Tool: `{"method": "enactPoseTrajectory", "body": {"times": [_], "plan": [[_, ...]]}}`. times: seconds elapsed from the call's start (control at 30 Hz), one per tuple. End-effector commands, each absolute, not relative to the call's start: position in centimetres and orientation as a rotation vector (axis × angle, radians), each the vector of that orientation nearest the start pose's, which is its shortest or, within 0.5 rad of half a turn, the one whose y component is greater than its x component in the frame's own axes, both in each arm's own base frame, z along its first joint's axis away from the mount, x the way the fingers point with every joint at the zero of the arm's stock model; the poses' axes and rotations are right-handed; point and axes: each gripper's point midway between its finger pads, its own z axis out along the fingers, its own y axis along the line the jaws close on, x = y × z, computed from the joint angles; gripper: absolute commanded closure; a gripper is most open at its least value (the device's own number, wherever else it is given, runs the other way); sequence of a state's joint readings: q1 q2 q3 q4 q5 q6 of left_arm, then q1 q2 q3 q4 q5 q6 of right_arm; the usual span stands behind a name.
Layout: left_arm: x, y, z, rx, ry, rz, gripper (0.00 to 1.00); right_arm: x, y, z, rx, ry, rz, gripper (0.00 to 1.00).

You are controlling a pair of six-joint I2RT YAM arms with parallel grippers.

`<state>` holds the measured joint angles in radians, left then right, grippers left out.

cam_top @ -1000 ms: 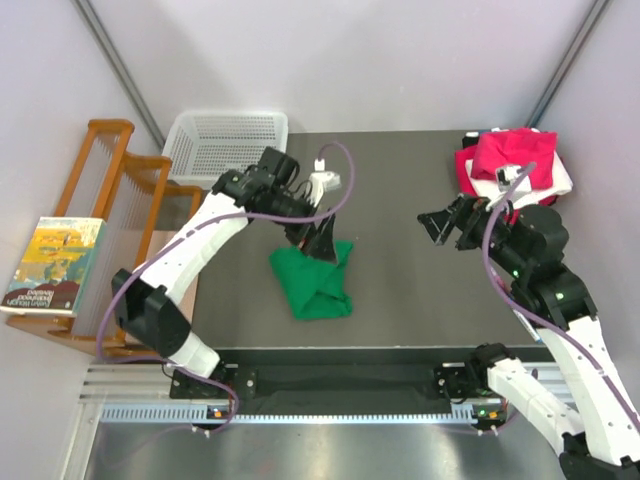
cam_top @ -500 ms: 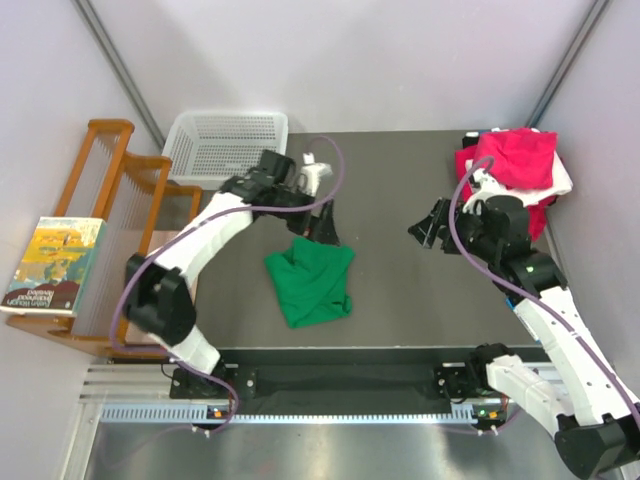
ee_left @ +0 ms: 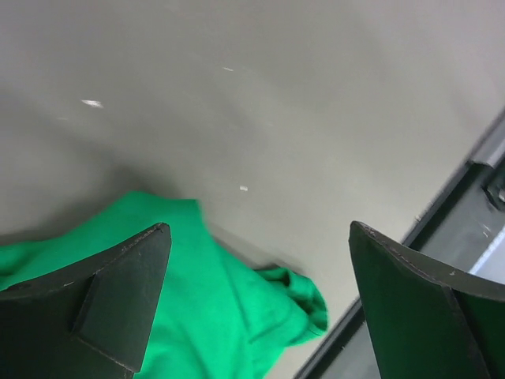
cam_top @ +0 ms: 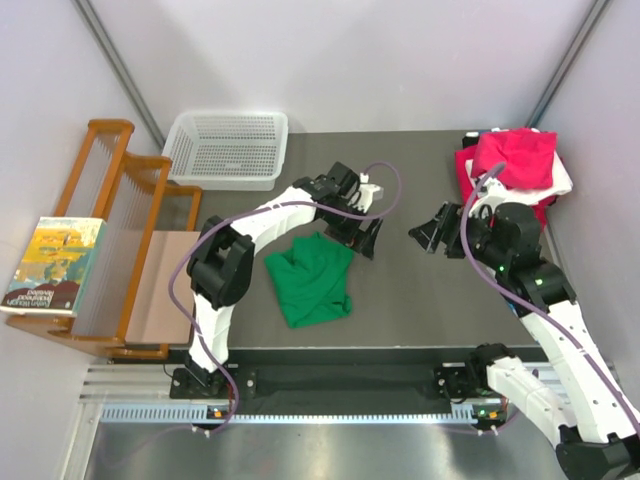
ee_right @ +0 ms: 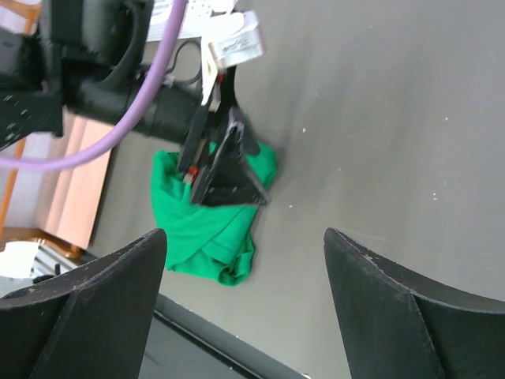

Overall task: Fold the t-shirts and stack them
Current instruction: Move the tshirt to the center of the board, then flatten the tshirt out

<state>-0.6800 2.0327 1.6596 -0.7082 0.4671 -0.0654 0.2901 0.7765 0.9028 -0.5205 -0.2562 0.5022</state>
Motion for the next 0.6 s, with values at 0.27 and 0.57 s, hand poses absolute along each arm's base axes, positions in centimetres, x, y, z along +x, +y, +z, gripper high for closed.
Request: {"method": "enactPoseTrajectory", "body": {"times": [0.27, 0.57], "plan": [[33.1, -32.2, 7.8, 0.943, 2.482, -0.347, 0.04, 23.9, 14.5, 28.0, -0.006, 1.966, 0.822, 0.20], [33.4, -31.6, 6.5, 0.968, 2.421, -0.111, 0.09, 24.0, 14.7, 29.0, -0.023, 1.937, 0.835, 0.20]]}}
